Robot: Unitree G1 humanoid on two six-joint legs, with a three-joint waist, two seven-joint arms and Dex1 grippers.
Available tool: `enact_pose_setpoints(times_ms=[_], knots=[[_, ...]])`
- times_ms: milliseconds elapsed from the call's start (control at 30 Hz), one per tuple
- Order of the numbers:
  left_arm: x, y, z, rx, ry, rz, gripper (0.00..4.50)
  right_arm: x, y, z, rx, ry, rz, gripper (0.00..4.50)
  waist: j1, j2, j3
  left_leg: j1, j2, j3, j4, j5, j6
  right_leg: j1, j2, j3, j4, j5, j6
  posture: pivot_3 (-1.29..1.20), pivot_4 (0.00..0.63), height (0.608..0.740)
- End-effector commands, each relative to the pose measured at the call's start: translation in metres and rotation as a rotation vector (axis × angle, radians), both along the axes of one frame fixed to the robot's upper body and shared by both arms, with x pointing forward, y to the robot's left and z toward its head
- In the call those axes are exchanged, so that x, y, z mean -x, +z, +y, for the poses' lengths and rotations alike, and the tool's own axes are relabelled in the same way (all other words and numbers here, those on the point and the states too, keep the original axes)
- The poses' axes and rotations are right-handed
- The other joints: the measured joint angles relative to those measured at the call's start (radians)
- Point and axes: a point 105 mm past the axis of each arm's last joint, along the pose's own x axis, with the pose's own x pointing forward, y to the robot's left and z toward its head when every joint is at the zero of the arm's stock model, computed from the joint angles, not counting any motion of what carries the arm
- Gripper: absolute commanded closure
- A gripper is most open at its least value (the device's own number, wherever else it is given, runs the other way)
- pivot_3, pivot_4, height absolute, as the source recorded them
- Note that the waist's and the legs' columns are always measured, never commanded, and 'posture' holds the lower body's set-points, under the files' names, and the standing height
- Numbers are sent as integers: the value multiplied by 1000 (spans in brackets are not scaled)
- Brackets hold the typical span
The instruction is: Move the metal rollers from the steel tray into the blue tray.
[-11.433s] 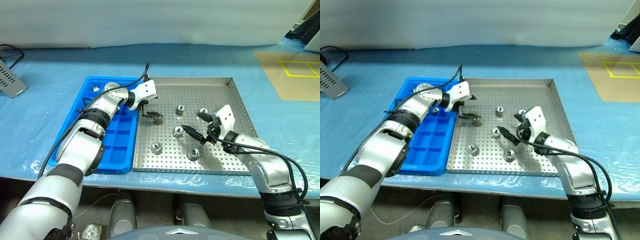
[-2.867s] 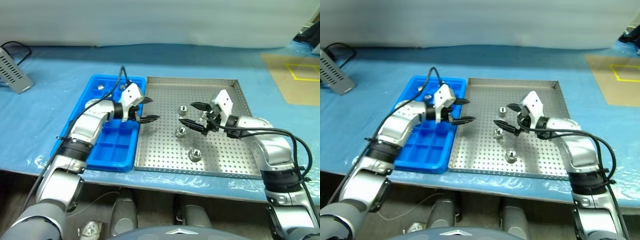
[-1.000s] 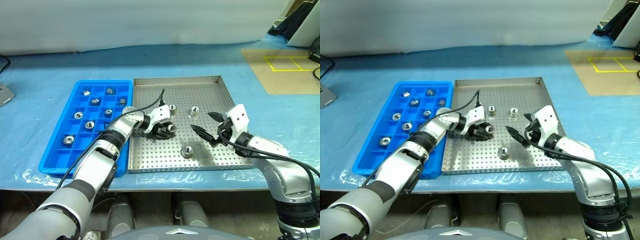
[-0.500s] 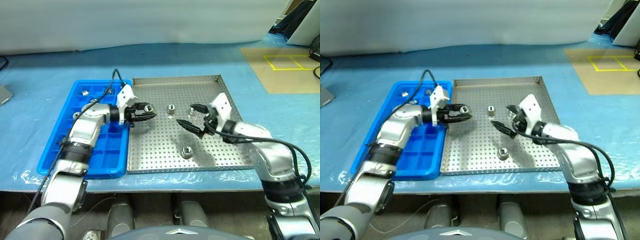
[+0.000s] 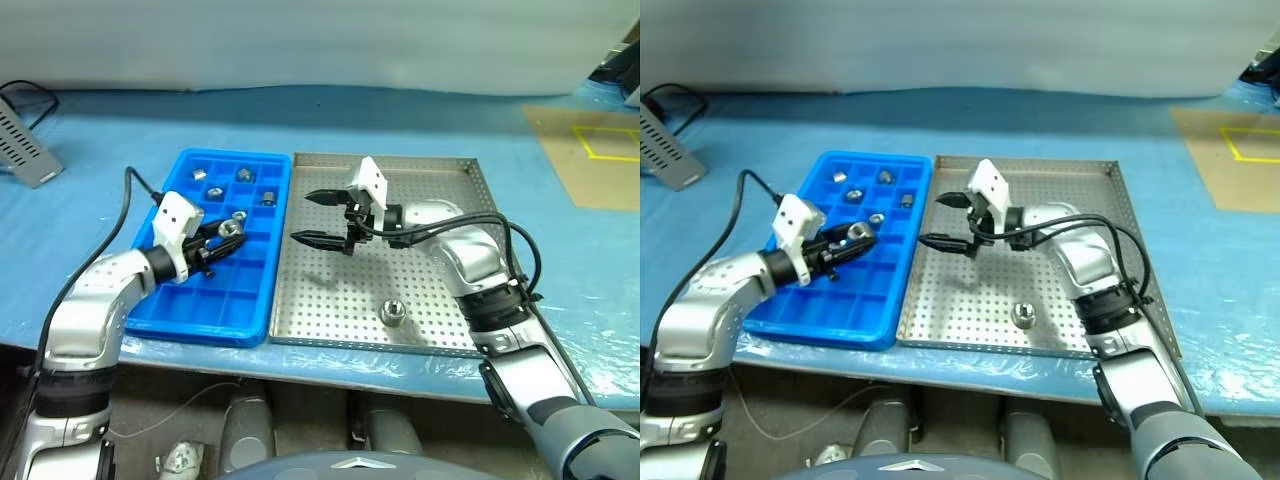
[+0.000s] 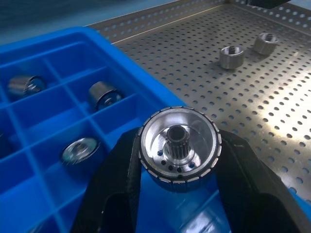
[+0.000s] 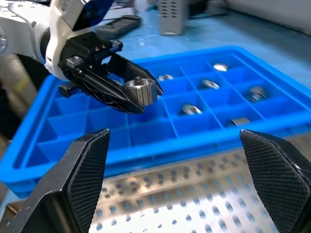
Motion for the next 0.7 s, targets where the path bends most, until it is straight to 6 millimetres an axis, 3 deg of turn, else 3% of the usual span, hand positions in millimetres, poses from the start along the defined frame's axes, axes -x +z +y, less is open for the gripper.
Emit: enact_pose_setpoints(times_ms=[33, 167, 333, 467, 700], knots=[[8, 10, 12, -10, 88, -56, 2698, 4, 7, 14, -10, 84, -37, 0, 22, 0, 0, 0, 0, 0, 0, 0, 0, 0, 0, 0, 0, 0, 0, 231, 150, 740], [19, 5, 21, -12, 144, -30, 2698, 5, 8, 20, -6, 129, -41, 0, 53, 0, 0, 0, 0, -1, 0, 0, -1, 0, 0, 0, 0, 0, 0, 253, 150, 740], [38, 3, 31, 26, 171, -1, 2698, 6, 5, 20, 4, 145, -31, 0, 60, 0, 0, 0, 0, -1, -1, 1, -2, 0, 0, 0, 0, 0, 0, 268, 150, 740], [55, -10, 35, -13, 141, 60, 2698, 9, 3, 22, 3, 157, -21, 0, 62, -1, 0, 1, 0, -1, -3, 2, -4, 0, 0, -1, 1, 0, 0, 264, 150, 740], [61, -28, 55, -45, 168, 113, 2698, 6, 4, 24, -11, 134, -27, 0, 68, -1, 0, 3, 0, -1, -8, 4, -7, -1, 1, 0, 1, 0, 0, 246, 150, 740]])
